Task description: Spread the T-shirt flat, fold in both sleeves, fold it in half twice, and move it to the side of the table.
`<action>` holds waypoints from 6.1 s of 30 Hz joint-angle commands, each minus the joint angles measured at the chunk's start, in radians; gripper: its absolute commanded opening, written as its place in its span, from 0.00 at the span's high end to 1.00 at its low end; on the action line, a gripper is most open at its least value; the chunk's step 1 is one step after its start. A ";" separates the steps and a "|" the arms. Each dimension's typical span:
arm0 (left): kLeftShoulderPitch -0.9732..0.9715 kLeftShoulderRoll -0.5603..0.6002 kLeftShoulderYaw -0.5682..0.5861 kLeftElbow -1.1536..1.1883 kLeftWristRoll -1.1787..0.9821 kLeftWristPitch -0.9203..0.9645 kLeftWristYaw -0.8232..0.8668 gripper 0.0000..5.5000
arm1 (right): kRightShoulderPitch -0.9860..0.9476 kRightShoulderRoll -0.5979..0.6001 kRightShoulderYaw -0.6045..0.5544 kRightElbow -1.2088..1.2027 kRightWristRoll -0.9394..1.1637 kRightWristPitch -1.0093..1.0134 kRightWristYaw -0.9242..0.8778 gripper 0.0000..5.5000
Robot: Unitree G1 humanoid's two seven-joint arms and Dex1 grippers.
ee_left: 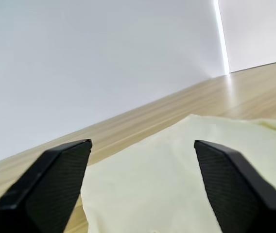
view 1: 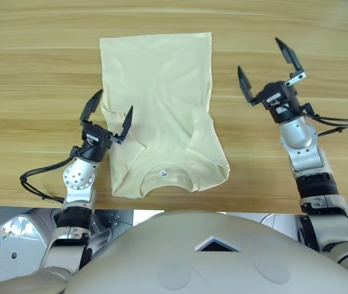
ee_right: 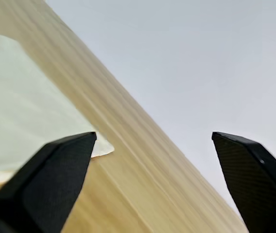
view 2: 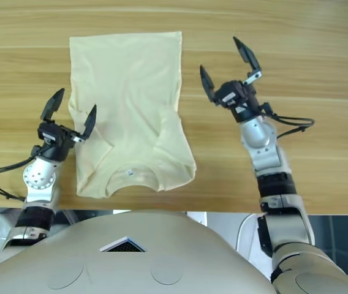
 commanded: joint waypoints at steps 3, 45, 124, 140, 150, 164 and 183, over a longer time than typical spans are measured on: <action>0.098 0.031 0.091 -0.170 -0.020 0.021 0.014 0.35 | 0.048 -0.152 -0.026 0.132 -0.009 -0.108 0.079 0.20; 0.458 0.429 0.091 -0.565 0.605 0.231 -0.265 0.50 | 0.521 -0.398 0.004 -0.309 -0.011 -0.084 0.431 0.53; 0.752 0.725 0.213 -0.533 0.589 0.241 -0.226 0.50 | 0.356 -0.419 0.100 -0.358 0.023 -0.039 0.591 0.53; 0.540 0.720 -0.008 -0.512 0.494 0.175 -0.318 0.50 | 0.359 -0.506 0.157 -0.470 0.133 -0.056 0.728 0.53; 0.523 0.737 -0.037 -0.502 0.471 0.175 -0.334 0.53 | 0.342 -0.476 0.173 -0.471 0.139 -0.044 0.739 0.53; 0.492 0.706 -0.054 -0.488 0.463 0.181 -0.318 0.90 | 0.283 -0.428 0.263 -0.393 0.135 -0.069 0.773 0.53; 0.426 0.663 -0.095 -0.453 0.453 0.185 -0.314 1.00 | 0.154 -0.328 0.313 -0.127 0.105 -0.142 0.744 0.58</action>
